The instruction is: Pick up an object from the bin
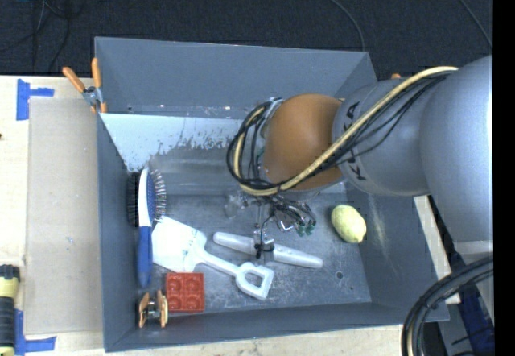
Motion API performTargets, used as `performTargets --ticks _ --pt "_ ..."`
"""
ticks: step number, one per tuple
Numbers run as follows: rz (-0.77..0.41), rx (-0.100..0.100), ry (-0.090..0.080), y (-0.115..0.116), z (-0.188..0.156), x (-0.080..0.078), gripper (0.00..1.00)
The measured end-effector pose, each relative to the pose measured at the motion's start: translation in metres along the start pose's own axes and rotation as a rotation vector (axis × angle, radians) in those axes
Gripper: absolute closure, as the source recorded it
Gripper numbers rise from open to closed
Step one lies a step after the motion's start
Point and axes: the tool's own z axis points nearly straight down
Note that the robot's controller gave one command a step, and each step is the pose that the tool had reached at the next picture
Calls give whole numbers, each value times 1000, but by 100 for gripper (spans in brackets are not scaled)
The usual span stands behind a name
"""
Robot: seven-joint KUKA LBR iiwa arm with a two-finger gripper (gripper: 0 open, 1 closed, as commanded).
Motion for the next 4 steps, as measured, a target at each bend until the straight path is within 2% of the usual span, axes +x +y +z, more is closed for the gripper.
performTargets --ticks 1,2,3,4 --pt "-76 0 -12 25 2 27 0" --pt "-38 1 -3 49 3 46 0" --pt "-269 10 -15 84 5 32 0" --pt "-401 12 -6 114 7 30 100"
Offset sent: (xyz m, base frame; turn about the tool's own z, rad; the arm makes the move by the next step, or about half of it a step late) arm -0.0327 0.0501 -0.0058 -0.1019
